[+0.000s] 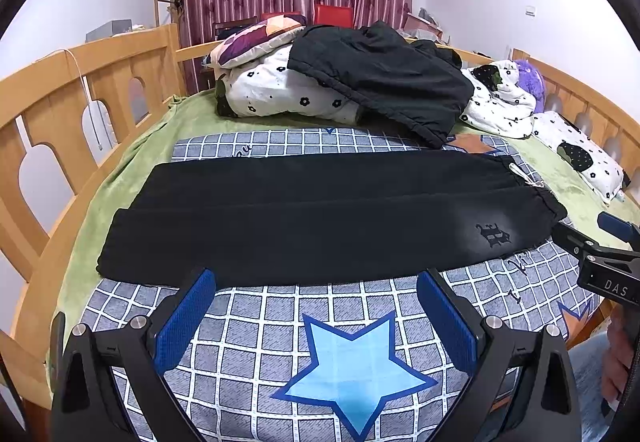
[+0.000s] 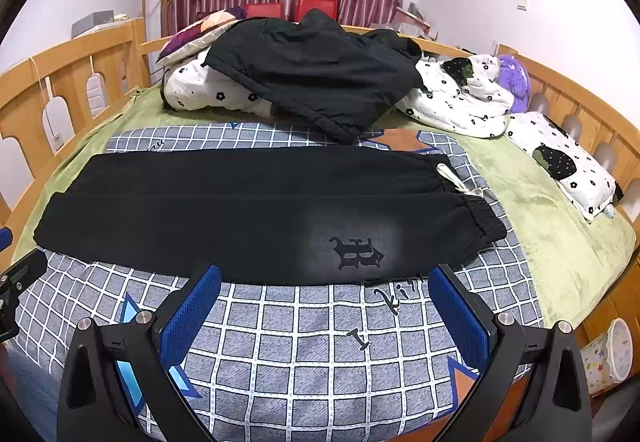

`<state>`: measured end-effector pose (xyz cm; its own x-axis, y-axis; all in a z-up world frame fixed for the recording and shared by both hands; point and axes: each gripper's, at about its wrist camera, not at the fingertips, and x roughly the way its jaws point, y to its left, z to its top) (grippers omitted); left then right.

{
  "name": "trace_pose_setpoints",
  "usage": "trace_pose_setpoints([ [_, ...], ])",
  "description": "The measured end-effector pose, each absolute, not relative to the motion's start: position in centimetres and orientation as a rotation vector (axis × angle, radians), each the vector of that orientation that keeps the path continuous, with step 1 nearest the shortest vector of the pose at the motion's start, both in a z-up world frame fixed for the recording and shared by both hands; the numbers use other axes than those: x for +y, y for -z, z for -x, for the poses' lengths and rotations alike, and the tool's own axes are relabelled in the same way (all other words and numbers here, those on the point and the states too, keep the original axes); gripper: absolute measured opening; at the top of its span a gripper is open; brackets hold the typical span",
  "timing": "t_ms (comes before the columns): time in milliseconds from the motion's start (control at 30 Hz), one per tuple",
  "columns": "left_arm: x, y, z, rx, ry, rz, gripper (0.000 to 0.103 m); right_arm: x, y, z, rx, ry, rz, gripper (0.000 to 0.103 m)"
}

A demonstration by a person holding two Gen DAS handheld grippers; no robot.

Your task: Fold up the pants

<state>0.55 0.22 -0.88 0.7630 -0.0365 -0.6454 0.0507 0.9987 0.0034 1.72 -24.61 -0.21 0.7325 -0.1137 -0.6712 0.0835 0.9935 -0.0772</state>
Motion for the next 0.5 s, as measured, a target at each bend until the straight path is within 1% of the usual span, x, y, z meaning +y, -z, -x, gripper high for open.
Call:
trace_pose_setpoints([
  [500,0.23,0.86,-0.56,0.702,0.047,-0.022,0.102,-24.62,0.18,-1.68,0.738,0.108,0.046,0.102],
])
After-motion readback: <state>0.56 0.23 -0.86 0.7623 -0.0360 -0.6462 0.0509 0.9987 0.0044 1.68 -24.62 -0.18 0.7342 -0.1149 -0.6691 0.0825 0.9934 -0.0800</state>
